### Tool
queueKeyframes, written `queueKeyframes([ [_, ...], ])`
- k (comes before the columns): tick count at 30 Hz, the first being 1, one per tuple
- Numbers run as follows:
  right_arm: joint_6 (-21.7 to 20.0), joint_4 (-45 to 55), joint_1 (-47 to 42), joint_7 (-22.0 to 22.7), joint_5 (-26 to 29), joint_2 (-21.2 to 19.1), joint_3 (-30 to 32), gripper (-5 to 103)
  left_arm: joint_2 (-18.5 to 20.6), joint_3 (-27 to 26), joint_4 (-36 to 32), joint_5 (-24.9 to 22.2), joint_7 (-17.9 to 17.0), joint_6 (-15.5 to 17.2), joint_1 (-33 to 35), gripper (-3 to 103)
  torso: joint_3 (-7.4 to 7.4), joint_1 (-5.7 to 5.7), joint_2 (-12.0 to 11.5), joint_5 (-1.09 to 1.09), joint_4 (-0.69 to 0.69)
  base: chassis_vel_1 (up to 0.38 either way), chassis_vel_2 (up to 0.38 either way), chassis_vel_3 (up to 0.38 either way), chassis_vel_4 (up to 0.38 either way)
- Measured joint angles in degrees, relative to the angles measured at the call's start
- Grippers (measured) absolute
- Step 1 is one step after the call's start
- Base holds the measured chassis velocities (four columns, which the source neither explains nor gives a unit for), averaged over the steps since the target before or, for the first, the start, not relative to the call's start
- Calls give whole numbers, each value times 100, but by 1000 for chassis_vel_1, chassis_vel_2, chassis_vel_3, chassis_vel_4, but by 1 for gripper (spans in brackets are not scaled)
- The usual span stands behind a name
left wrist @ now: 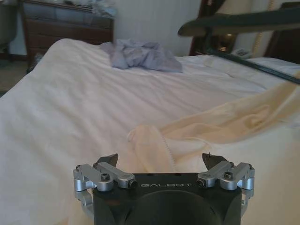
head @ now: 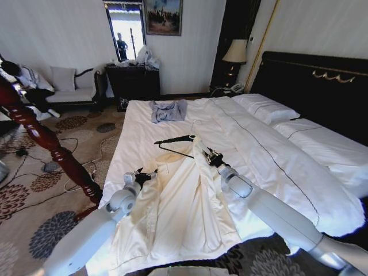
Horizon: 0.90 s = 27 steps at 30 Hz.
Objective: Pick up the clothes from the bed and hang them on the clothes hanger.
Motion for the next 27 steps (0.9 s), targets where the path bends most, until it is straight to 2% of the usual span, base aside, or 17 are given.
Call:
queueKeyframes([
  [2,7,5,12,-4,-13,12,-23,20,-104,-8,144,52,-16,-37,-39,102,0,0,0,0,1,0,0,0,0],
  [8,11,46,27,-13,-16,21,-37,20,-467,-2,649,106,-19,-161,-360,98,0,0,0,1,0,0,0,0,0],
  [11,11,55,38,-14,-16,23,-48,20,-530,30,752,95,-14,-165,-469,98,0,0,0,0,-1,0,0,0,0],
  [23,11,99,117,-8,16,51,-73,20,-757,251,1333,-72,-65,38,-967,96,0,0,0,1,0,0,0,0,0],
  [27,4,98,126,0,40,53,-78,20,-794,260,1467,-72,-62,50,-977,85,0,0,0,0,2,0,0,0,0],
])
